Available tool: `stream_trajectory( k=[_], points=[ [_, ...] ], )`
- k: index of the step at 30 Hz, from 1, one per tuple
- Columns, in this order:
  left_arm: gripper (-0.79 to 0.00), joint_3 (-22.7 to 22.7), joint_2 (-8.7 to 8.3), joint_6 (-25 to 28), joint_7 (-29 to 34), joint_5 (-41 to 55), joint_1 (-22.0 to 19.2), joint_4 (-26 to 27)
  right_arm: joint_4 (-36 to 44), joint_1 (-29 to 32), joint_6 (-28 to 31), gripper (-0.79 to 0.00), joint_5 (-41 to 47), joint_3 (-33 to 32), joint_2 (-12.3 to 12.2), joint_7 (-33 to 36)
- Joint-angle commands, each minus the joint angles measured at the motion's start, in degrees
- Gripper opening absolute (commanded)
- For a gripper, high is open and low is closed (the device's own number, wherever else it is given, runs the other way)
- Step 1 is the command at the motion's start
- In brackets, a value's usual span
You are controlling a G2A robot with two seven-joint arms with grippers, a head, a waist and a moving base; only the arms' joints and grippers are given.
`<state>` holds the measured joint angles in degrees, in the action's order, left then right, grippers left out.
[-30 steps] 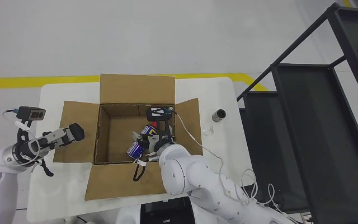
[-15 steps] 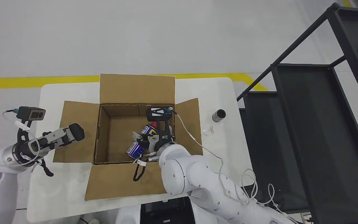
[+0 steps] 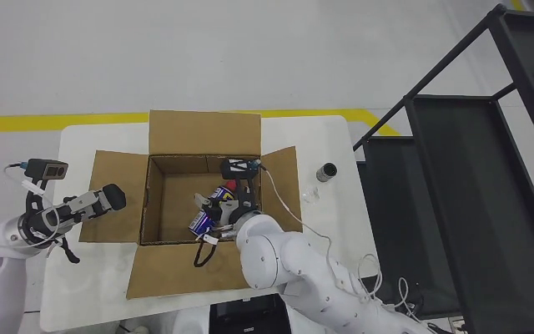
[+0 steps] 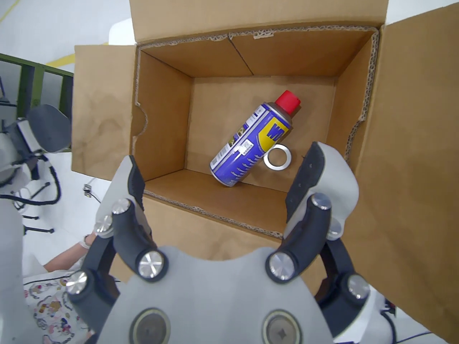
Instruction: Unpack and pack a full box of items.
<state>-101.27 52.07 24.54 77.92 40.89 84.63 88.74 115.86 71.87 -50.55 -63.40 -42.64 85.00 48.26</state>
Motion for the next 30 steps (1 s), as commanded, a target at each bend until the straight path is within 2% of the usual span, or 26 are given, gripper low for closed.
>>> stream_trajectory(
  k=[1,5,9,19,25,30],
  points=[
    [0.0,0.0,0.0,0.0,0.0,0.0,0.0,0.0,-1.1,0.4,-2.8,0.0,3.4,0.0,0.8,-2.0],
    [0.0,0.0,0.0,0.0,0.0,0.0,0.0,0.0,-5.6,-0.6,-7.3,0.0,10.2,0.0,2.7,-5.9],
    [0.0,0.0,0.0,0.0,0.0,0.0,0.0,0.0,-12.3,-2.6,-7.4,0.0,16.4,-0.3,5.0,-10.5],
    [0.0,0.0,0.0,0.0,0.0,0.0,0.0,0.0,-35.7,-12.6,-7.4,0.0,33.0,-2.8,13.0,-20.0],
    [0.0,0.0,0.0,0.0,0.0,0.0,0.0,0.0,-47.3,-16.4,-7.4,0.0,38.6,-5.3,16.5,-25.4],
    [0.0,0.0,0.0,0.0,0.0,0.0,0.0,0.0,-49.2,-16.0,-7.4,0.0,39.5,-5.4,18.2,-28.7]
  ],
)
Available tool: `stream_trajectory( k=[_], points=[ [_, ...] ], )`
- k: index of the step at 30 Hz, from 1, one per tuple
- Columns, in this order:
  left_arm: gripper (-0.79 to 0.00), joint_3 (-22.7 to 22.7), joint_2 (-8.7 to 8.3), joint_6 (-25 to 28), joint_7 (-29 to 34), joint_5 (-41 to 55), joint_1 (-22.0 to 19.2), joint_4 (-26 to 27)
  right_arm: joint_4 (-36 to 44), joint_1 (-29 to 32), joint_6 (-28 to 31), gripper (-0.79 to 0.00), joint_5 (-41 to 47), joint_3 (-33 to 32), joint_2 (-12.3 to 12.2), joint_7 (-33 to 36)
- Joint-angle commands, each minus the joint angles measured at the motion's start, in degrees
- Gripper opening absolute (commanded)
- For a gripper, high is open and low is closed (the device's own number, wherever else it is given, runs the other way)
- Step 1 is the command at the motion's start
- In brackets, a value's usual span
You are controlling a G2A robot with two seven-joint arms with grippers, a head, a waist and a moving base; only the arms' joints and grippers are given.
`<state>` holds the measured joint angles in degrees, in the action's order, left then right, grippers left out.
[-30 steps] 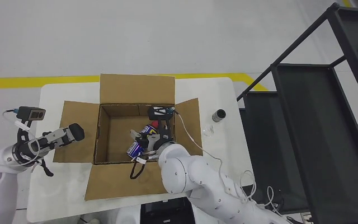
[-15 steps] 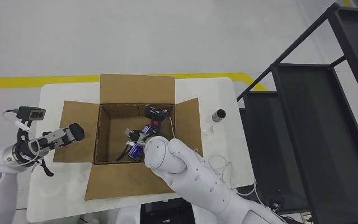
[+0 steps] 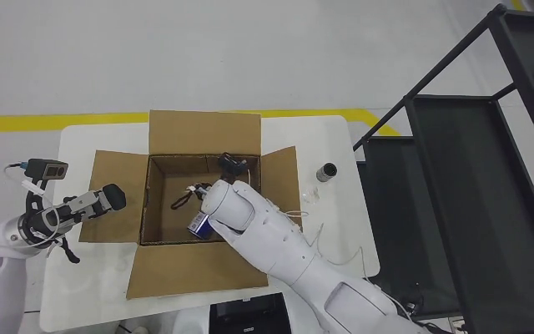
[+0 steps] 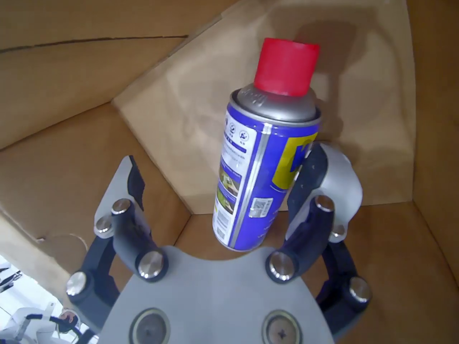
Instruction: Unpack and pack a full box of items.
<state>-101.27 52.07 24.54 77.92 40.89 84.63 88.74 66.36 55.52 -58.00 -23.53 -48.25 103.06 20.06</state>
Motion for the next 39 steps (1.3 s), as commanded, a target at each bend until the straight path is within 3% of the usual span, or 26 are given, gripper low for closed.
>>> stream_trajectory(
  k=[1,8,18,19,21,23,33,39],
  points=[
    [0.0,0.0,0.0,0.0,0.0,0.0,0.0,0.0,0.8,1.0,0.0,0.0,-0.6,0.3,0.3,-0.9],
    [0.0,0.0,0.0,0.0,0.0,0.0,0.0,0.0,2.1,5.1,0.0,0.0,-4.7,-0.8,0.8,-1.3],
    [0.0,0.0,0.0,0.0,0.0,0.0,0.0,0.0,-0.5,4.4,0.0,0.0,-9.3,-2.2,2.4,2.2],
    [0.0,0.0,0.0,0.0,0.0,0.0,0.0,0.0,-0.9,4.2,0.0,-0.071,-9.6,-2.4,2.5,2.6],
    [0.0,0.0,0.0,0.0,0.0,0.0,0.0,0.0,-1.8,3.7,0.0,-0.456,-10.0,-2.7,2.7,3.4],
    [0.0,0.0,0.0,0.0,0.0,0.0,0.0,0.0,-2.6,3.3,0.0,-0.785,-10.2,-3.0,2.9,3.9],
    [0.0,0.0,0.0,0.0,0.0,0.0,0.0,0.0,-3.6,2.6,0.0,-0.785,-9.7,-3.1,3.3,4.6],
    [0.0,0.0,0.0,0.0,0.0,0.0,0.0,0.0,5.3,6.5,0.0,-0.785,-12.6,-1.4,2.4,4.7]
  ],
)
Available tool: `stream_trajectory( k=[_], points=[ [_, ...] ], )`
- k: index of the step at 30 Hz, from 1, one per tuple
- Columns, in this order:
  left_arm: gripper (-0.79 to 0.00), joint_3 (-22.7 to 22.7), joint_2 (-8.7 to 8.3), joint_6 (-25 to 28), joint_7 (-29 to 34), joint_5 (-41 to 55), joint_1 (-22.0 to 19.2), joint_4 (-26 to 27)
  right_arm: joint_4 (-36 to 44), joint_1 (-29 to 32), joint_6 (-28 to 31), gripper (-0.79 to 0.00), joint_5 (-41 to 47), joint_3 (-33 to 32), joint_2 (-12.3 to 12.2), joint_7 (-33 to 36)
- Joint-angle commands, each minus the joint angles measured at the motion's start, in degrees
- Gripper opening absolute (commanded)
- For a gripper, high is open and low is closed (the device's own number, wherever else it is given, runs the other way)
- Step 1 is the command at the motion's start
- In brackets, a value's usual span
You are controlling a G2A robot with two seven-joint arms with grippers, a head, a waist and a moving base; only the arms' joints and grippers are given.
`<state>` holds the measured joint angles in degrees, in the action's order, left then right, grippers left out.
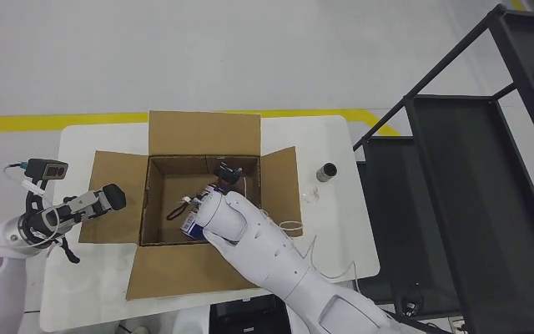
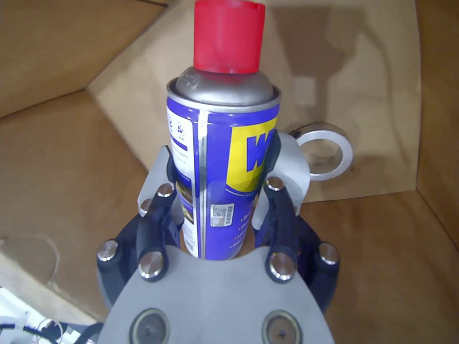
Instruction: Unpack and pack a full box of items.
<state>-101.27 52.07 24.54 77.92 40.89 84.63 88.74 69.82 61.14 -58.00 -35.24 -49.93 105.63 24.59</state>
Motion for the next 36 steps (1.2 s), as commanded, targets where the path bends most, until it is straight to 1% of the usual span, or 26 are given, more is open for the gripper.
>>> stream_trajectory(
  k=[1,5,9,11,14,15,18,19,21,25,28,31,33,36],
  points=[
    [0.0,0.0,0.0,0.0,0.0,0.0,0.0,0.0,4.1,2.0,0.0,-0.785,-2.2,0.5,-0.5,0.3],
    [0.0,0.0,0.0,0.0,0.0,0.0,0.0,0.0,15.0,6.3,0.0,-0.785,-7.8,2.5,-2.1,4.2],
    [0.0,0.0,0.0,0.0,0.0,0.0,0.0,0.0,27.6,9.6,0.0,-0.785,-15.1,6.4,-5.0,8.6],
    [0.0,0.0,0.0,0.0,0.0,0.0,0.0,0.0,33.6,11.1,1.6,-0.785,-17.6,7.4,-6.6,10.2],
    [0.0,0.0,0.0,0.0,0.0,0.0,0.0,0.0,41.2,13.8,4.9,-0.785,-20.5,7.1,-8.7,10.0],
    [0.0,0.0,0.0,0.0,0.0,0.0,0.0,0.0,43.9,14.9,6.6,-0.785,-21.9,6.7,-9.5,9.2],
    [0.0,0.0,0.0,0.0,0.0,0.0,0.0,0.0,48.8,16.9,10.9,-0.785,-23.3,4.9,-10.9,6.4],
    [0.0,0.0,0.0,0.0,0.0,0.0,0.0,0.0,51.1,18.0,14.1,-0.785,-23.4,4.0,-11.5,4.6],
    [0.0,0.0,0.0,0.0,0.0,0.0,0.0,0.0,53.6,20.0,17.9,-0.785,-23.7,2.5,-12.5,1.8],
    [0.0,0.0,0.0,0.0,0.0,0.0,0.0,0.0,59.8,26.1,27.2,-0.785,-22.4,-1.8,-15.0,-4.4],
    [0.0,0.0,0.0,0.0,0.0,0.0,0.0,0.0,64.2,32.2,34.5,-0.785,-20.5,-6.1,-17.0,-7.9],
    [0.0,0.0,0.0,0.0,0.0,0.0,0.0,0.0,64.8,38.7,41.7,-0.785,-18.7,-10.1,-18.3,-15.0],
    [0.0,0.0,0.0,0.0,0.0,0.0,0.0,0.0,64.8,42.6,45.2,-0.785,-19.1,-12.4,-18.9,-18.5],
    [0.0,0.0,0.0,0.0,0.0,0.0,0.0,0.0,64.8,46.3,50.3,-0.785,-17.7,-15.6,-19.5,-21.1]
  ],
)
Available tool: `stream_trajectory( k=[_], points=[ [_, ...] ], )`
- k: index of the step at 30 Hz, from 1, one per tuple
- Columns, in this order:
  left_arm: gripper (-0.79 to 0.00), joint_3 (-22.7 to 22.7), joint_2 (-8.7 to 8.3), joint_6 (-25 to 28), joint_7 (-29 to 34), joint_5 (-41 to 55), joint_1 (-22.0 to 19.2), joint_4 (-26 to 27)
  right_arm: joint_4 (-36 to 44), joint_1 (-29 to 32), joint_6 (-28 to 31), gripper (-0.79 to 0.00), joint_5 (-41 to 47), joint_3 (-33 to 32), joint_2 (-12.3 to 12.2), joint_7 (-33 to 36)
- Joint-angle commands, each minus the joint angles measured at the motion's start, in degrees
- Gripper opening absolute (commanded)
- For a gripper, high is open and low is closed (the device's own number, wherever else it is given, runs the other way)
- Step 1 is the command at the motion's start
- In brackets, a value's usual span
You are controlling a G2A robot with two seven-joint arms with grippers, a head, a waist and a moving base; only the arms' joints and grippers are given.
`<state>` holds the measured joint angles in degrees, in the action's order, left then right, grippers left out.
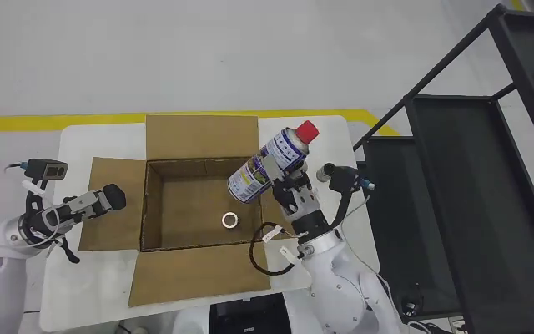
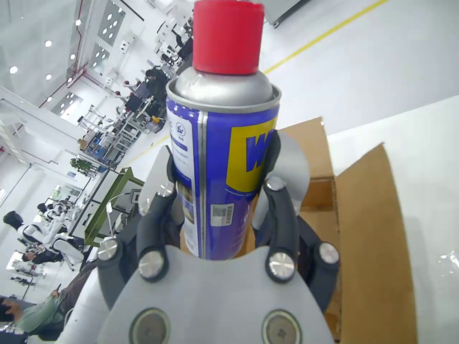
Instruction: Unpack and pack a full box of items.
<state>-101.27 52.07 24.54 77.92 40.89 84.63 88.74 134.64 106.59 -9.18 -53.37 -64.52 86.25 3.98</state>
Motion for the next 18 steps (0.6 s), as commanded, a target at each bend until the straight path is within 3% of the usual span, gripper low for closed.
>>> stream_trajectory(
  k=[1,3,18],
  points=[
    [0.0,0.0,0.0,0.0,0.0,0.0,0.0,0.0,0.0,1.6,3.3,-0.785,0.8,-1.8,-0.4,-0.6],
    [0.0,0.0,0.0,0.0,0.0,0.0,0.0,0.0,0.0,2.5,6.7,-0.785,1.4,-3.2,-0.8,0.3],
    [0.0,0.0,0.0,0.0,0.0,0.0,0.0,0.0,0.0,2.5,6.7,-0.785,1.4,-3.2,-0.8,0.3]
  ],
)
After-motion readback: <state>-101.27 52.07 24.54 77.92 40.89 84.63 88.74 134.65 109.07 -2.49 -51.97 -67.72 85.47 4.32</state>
